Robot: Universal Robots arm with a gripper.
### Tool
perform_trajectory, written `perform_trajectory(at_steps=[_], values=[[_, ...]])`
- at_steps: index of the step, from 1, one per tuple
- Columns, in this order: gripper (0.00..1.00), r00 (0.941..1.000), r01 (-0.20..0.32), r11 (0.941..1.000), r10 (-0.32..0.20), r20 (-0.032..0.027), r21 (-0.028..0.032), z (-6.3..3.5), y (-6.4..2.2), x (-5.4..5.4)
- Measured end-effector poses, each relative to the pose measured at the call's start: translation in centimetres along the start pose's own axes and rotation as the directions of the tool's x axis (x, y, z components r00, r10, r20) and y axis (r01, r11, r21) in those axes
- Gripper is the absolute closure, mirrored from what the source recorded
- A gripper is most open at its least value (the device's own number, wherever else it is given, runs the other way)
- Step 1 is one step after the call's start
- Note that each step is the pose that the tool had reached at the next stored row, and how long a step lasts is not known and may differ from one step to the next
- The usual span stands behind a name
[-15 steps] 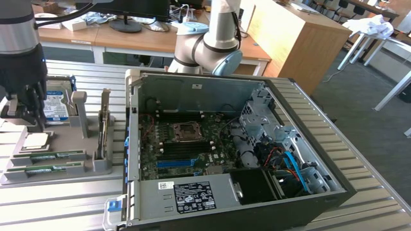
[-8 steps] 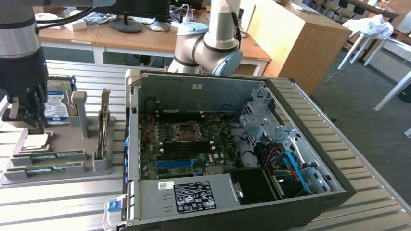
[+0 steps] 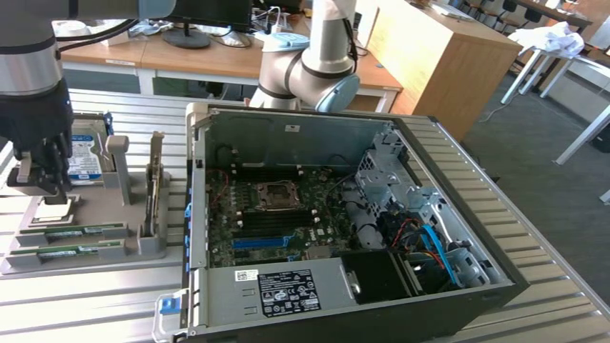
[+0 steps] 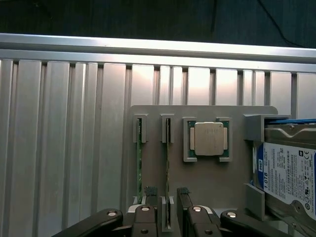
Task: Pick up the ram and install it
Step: 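Pick up the ram and move it above insertion slot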
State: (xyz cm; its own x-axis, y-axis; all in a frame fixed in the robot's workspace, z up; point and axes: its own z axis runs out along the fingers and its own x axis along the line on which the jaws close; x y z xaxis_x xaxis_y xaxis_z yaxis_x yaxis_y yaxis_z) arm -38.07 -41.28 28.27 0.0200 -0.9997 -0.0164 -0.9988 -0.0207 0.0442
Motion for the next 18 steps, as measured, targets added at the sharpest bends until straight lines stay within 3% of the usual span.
perform_trajectory(at_steps=[2, 18], values=[[0.70, 1.0000, 0.000, 1.0000, 0.000, -0.0002, -0.0001, 0.49, -0.02, 0.0], [0.70, 1.0000, 0.000, 1.0000, 0.000, -0.0001, 0.0000, 0.48, 0.20, 1.6]])
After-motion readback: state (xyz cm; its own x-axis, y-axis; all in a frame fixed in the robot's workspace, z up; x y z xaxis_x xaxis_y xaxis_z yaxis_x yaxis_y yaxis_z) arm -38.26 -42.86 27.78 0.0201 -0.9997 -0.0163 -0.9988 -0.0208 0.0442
